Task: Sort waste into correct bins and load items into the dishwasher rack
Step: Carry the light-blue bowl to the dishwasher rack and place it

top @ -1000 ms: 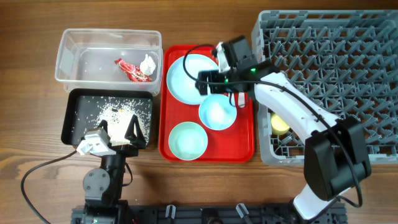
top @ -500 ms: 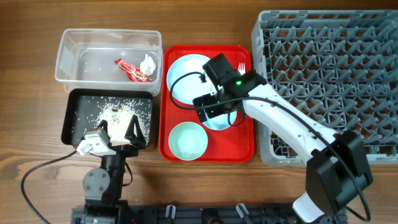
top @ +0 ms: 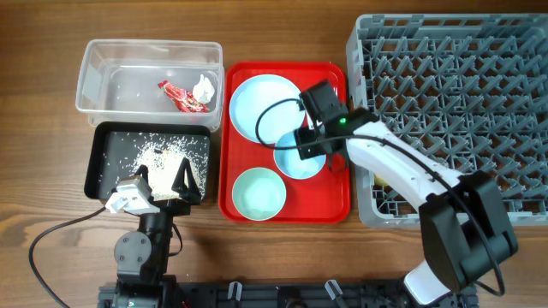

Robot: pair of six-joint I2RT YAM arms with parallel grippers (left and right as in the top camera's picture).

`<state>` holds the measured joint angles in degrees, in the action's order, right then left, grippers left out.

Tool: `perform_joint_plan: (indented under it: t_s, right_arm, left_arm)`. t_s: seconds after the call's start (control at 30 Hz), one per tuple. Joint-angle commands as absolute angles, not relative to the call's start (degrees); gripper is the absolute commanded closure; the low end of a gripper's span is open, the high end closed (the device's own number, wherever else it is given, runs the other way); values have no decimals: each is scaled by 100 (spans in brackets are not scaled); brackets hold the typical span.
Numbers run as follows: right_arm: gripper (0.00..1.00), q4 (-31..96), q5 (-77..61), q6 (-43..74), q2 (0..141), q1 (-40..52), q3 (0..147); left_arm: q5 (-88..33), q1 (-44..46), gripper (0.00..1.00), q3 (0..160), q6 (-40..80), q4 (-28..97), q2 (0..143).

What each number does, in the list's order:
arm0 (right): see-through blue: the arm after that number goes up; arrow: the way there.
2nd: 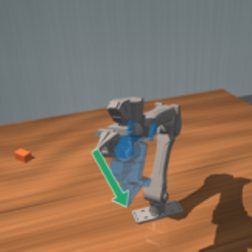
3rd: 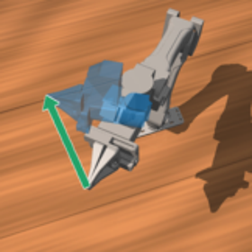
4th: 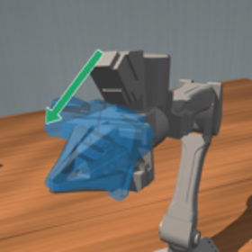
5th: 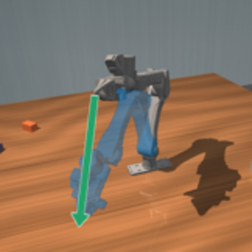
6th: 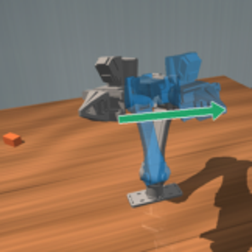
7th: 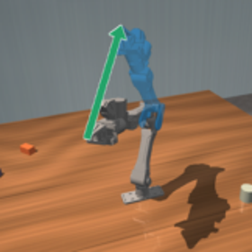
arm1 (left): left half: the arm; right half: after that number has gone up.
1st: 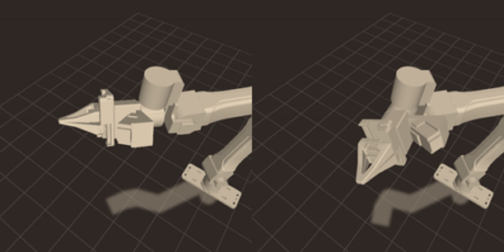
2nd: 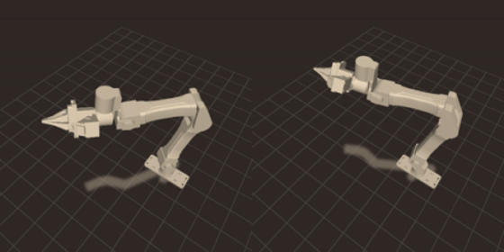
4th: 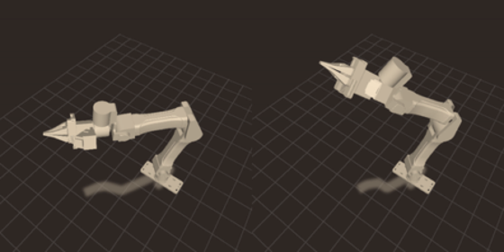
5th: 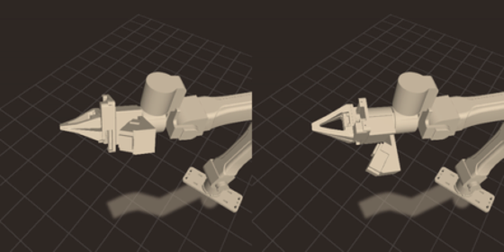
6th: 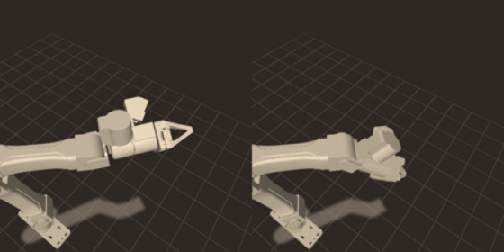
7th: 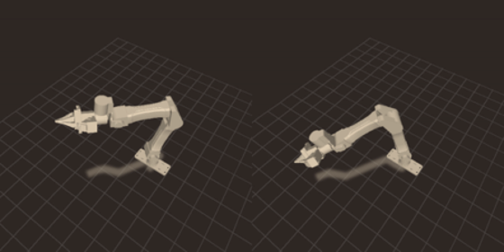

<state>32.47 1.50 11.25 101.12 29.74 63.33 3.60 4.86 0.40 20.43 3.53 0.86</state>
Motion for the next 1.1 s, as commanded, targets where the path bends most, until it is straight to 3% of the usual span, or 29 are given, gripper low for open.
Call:
perform_joint_plan:
  t_s: [0.0, 0.47, 0.83, 1.07]
  right_arm:
    - [56, 3072, 58, 1048, 10116, 2971, 6053]
    - [96, 3260, 272, 1236, 9649, 2958, 6010]
    - [96, 3715, 2637, 1929, 7131, 2958, 6053]
    - [96, 4447, 6525, 2558, 6095, 2952, 6051]
  left_arm:
    - [456, 456, 0, 32, 1973, 368, 71]
    - [456, 454, 0, 32, 1973, 368, 71]
    - [456, 454, 0, 32, 1973, 368, 71]
    - [456, 454, 0, 32, 1973, 368, 71]
